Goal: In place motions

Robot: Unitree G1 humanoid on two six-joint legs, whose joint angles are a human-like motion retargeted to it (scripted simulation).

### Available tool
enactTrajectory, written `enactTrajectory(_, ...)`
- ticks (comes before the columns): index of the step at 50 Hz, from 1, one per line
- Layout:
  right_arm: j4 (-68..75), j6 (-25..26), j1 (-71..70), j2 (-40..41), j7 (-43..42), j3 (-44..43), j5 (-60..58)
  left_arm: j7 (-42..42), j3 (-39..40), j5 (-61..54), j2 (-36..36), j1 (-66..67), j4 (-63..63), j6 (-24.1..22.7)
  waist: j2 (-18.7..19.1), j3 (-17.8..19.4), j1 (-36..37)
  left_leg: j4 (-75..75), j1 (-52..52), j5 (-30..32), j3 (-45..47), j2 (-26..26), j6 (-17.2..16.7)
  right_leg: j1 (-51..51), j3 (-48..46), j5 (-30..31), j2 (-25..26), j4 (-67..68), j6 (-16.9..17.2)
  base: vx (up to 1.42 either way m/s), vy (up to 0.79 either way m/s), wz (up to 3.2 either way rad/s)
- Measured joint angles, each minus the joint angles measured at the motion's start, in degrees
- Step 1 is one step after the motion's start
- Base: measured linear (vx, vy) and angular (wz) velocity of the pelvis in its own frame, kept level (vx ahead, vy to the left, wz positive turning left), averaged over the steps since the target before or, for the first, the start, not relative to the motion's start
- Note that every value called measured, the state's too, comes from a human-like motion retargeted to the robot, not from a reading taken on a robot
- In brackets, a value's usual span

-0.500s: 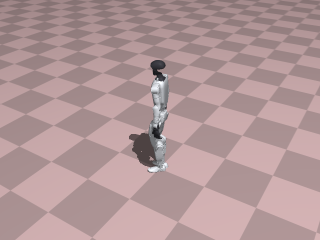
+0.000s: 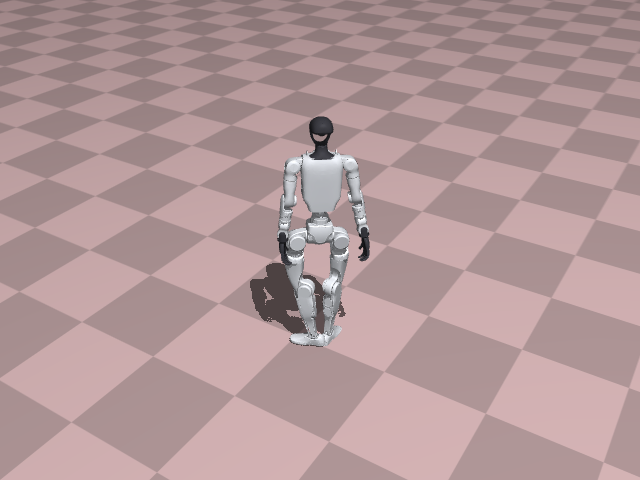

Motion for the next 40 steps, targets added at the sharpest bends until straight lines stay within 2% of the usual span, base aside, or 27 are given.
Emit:
enactTrajectory(4, 0.3, -0.1, 0.7, 0.2, -0.3, 1.0, -0.8, -0.6, 0.1, 1.2, 0.9, -0.3, -2.3, -0.7, -0.3, -0.3, -3.0, 1.7, 2.4, 3.1, 1.4, 0.9, -0.3, -0.1, 4.6, 0.2, 0.6, -0.5, -0.6, -0.04, -0.23, -1.04)
enactTrajectory(7, 0.7, -0.3, 1.5, 0.9, -0.3, 1.3, -0.7, 0.5, -0.1, 1.4, 1.5, -0.8, -2.5, -0.3, -2.2, -0.2, -3.8, 6.0, 4.3, 7.8, 0.6, 2.2, 0.9, 0.6, 7.6, 0.6, -0.9, -0.8, -0.5, 0.01, -0.26, -0.93)
enactTrajectory(10, 1.0, -0.4, 2.2, 2.0, 0.1, 1.7, -0.7, 1.0, -0.6, 0.6, 1.9, -1.2, -2.1, 0.0, -6.2, 0.5, -1.6, 14.7, 5.1, 12.6, -3.2, 3.9, 5.4, 1.7, 11.9, 1.3, -4.0, -1.1, -0.5, 0.11, -0.22, -1.29)
enactTrajectory(12, 1.0, -0.2, 2.5, 2.4, 0.8, 1.9, -1.7, 0.8, -1.1, 0.1, 1.8, -1.1, -2.1, -0.1, -7.9, 0.6, 0.2, 22.2, 3.1, 12.9, -9.2, 6.3, 8.5, 2.0, 14.7, 2.0, -5.0, -1.5, -0.7, 0.16, -0.22, -1.36)
enactTrajectory(14, 0.6, -0.2, 2.5, 2.5, 1.3, 2.2, -3.1, 0.8, -1.7, -0.1, 1.4, -0.8, -2.2, -0.2, -7.7, 0.3, 1.9, 27.2, -0.5, 11.4, -17.3, 7.7, 7.1, 1.7, 17.4, 2.7, -4.4, -1.7, -1.3, 0.11, -0.21, -1.36)
enactTrajectory(18, -1.8, -0.9, 1.2, 1.7, 1.9, 3.4, -5.4, 1.1, -2.8, 0.6, -0.4, -0.7, -2.8, -0.8, -6.4, 0.6, 3.2, 31.0, -8.1, 4.4, -34.1, 6.0, 3.2, 0.9, 21.7, 4.0, -2.8, -1.9, -2.2, 0.01, -0.10, -1.13)
enactTrajectory(19, -2.6, -1.0, 0.8, 1.4, 2.0, 3.7, -5.7, 1.3, -3.4, 1.0, -0.7, -0.8, -3.0, -1.1, -6.1, 0.8, 2.7, 31.1, -9.4, 2.5, -36.9, 5.7, 3.3, 0.8, 22.1, 4.2, -2.6, -1.9, -2.3, -0.02, -0.03, -0.46)
enactTrajectory(23, -6.1, -1.6, -0.4, 0.4, 2.0, 4.4, -5.9, 2.1, -6.1, 3.4, -1.3, -0.9, -3.9, -1.4, -3.9, 1.3, 3.8, 21.7, -10.8, -0.9, -43.5, -0.1, 6.3, 0.6, 26.0, 4.9, -0.5, -1.8, -2.7, 0.02, 0.01, -1.03)
enactTrajectory(27, -7.8, -2.0, -1.3, 0.3, 1.3, 4.0, -4.8, 1.7, -8.3, 5.8, -1.3, -1.0, -4.0, -1.6, -1.7, 1.5, 3.4, 11.6, -11.9, -0.3, -46.8, -3.7, 10.5, 1.2, 28.1, 4.7, 1.7, -1.7, -2.8, 0.04, 0.03, -0.60)
enactTrajectory(28, -7.8, -1.9, -1.6, 0.4, 1.2, 3.8, -4.4, 1.5, -8.6, 6.2, -1.2, -1.1, -4.0, -1.6, -1.5, 1.4, 2.5, 11.2, -12.2, -0.1, -50.0, -5.1, 11.4, 1.5, 27.8, 4.6, 1.8, -1.6, -2.7, 0.05, 0.04, 0.20)
enactTrajectory(30, -7.5, -1.7, -2.2, 0.8, 1.0, 3.2, -3.3, 1.1, -8.7, 6.7, -1.1, -1.8, -3.7, -1.6, -0.9, 0.8, -0.4, 13.6, -11.5, 0.4, -40.9, 0.1, 9.4, 1.1, 25.9, 4.1, 1.8, -1.4, -2.5, 0.02, 0.04, 0.41)
enactTrajectory(32, -6.9, -1.8, -2.1, 1.4, 0.9, 3.0, -1.7, 1.2, -8.5, 6.8, -0.9, -2.1, -3.4, -1.5, -1.1, 1.2, 0.6, 12.9, -12.3, 0.3, -45.2, -2.3, 9.3, 1.2, 27.4, 4.2, 1.7, -1.3, -2.4, 0.01, 0.01, -0.20)
enactTrajectory(35, -5.5, -1.6, -2.0, 1.9, 1.5, 3.1, -0.1, 1.3, -8.0, 6.3, -0.5, -2.3, -3.0, -1.5, -1.5, 1.4, 0.8, 13.5, -11.6, -0.2, -43.3, -1.7, 8.2, 1.2, 27.4, 4.2, 1.5, -1.2, -2.3, 0.03, 0.01, -0.06)
enactTrajectory(40, -3.2, -1.3, -0.5, 1.9, 1.3, 3.8, -3.1, 1.9, -6.7, 4.8, -0.7, -1.5, -0.6, -1.0, -1.3, 0.4, 2.0, 12.1, -11.0, -0.8, -42.2, -2.2, 8.8, 0.8, 28.3, 4.4, 1.7, -1.0, -2.0, 0.10, 0.05, -0.25)
